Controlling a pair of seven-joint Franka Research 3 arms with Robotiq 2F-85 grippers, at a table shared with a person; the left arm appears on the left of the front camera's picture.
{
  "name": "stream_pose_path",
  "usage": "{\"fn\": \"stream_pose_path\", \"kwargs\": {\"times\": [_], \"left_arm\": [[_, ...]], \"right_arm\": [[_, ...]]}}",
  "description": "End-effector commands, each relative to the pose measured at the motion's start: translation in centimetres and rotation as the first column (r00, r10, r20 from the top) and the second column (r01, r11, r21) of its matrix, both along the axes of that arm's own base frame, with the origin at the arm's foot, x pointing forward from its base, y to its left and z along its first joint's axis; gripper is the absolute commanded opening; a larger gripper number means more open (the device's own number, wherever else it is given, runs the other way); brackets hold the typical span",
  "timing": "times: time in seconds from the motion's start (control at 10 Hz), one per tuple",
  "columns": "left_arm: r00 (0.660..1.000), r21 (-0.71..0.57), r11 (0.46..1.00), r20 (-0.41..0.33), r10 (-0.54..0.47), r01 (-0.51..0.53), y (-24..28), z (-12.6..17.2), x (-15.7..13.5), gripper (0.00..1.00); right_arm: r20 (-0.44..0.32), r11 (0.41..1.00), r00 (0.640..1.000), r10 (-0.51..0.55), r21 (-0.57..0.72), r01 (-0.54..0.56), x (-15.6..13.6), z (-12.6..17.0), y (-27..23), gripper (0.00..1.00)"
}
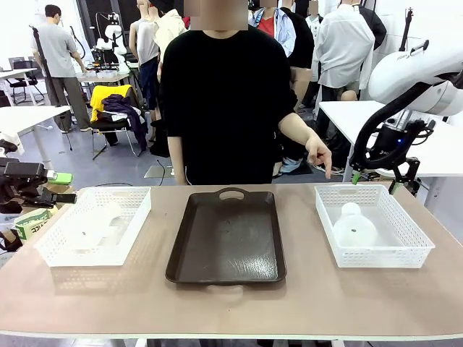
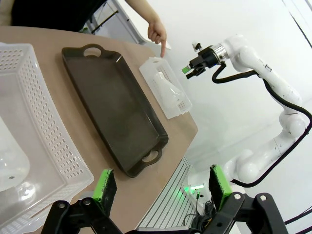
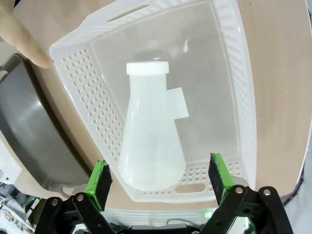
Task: Prepare the laboratory tools.
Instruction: Pick up the Big flask that the person points to.
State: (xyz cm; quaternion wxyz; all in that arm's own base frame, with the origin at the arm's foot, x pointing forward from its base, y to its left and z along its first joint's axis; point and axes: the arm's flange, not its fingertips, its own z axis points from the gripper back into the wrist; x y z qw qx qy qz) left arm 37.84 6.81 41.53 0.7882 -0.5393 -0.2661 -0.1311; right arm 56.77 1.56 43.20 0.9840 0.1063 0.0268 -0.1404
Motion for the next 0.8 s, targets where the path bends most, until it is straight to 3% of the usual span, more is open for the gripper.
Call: {"fn": "stream_pose_path", "kwargs": {"times": [0.0,0.2,0.4,0.7], "left_arm": [[1.0,-0.013,1.0,0.006,0.0,0.0,0.1,0.1,-0.1,1.0],[1.0,-0.013,1.0,0.006,0.0,0.0,0.1,0.1,-0.1,1.0],[1.0,-0.013,1.0,0.006,0.0,0.0,0.1,0.1,-0.1,1.0],[1.0,-0.013,1.0,0.006,0.0,0.0,0.1,0.1,-0.1,1.0]], "right_arm": [[-0.001,1.0,1.0,-0.001,-0.009,0.001,-0.1,0.2,-0.3,1.0],[0.001,1.0,1.0,-0.006,-0.001,0.006,0.0,0.1,-0.3,1.0],[-0.01,0.988,0.994,-0.107,-0.115,0.105,1.5,-2.2,2.4,1.0],[-0.036,0.971,0.986,-0.164,-0.181,0.155,3.8,-5.3,4.6,1.0]]}}
